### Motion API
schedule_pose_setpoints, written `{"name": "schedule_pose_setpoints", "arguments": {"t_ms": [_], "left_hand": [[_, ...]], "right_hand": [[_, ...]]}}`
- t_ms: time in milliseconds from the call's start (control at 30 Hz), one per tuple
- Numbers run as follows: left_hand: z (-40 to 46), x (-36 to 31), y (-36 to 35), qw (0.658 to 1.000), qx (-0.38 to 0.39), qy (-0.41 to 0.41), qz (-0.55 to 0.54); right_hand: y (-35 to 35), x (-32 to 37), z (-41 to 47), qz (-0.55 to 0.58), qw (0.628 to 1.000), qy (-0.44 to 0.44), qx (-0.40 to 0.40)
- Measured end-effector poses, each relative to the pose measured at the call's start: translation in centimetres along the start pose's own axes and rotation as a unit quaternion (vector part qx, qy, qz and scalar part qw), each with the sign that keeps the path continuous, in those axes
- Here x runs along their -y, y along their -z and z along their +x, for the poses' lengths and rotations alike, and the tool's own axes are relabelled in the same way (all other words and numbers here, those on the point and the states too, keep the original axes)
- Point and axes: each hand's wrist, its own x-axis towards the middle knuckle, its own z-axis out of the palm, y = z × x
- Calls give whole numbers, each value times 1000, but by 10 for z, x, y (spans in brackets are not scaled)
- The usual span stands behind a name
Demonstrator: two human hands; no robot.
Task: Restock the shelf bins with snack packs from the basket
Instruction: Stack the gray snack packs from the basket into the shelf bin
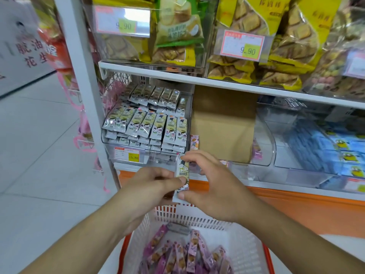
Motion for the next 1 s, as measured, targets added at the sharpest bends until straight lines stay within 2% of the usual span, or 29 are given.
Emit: {"name": "schedule_pose_setpoints", "arguments": {"t_ms": [167, 300, 333, 400, 467, 567, 667, 767, 1000], "left_hand": [[-2, 0, 8, 999, 0, 8, -32], [0, -11, 17, 999, -6, 19, -49], [3, -14, 23, 999, -24, 17, -36], [15, -14, 41, 992, -107, 4, 62], [27, -14, 62, 962, -203, 20, 179], [41, -15, 87, 931, -288, 54, 216], [55, -11, 100, 935, -284, 62, 204], [64, -7, 100, 945, -262, 47, 189], [73, -5, 95, 951, -249, 23, 184]], "right_hand": [[-1, 7, 3, -2, 1000, -11, -17], [6, 12, 13, -9, 998, -9, -63], [11, 12, 19, -8, 997, -10, -74], [22, 11, 37, -7, 995, -16, -93], [34, 7, 61, -10, 994, -31, -107], [47, -4, 107, -5, 990, -45, -136], [55, -17, 153, -16, 986, -84, -144], [61, -31, 189, -59, 984, -123, -115], [66, -61, 240, -45, 986, -114, -111]]}}
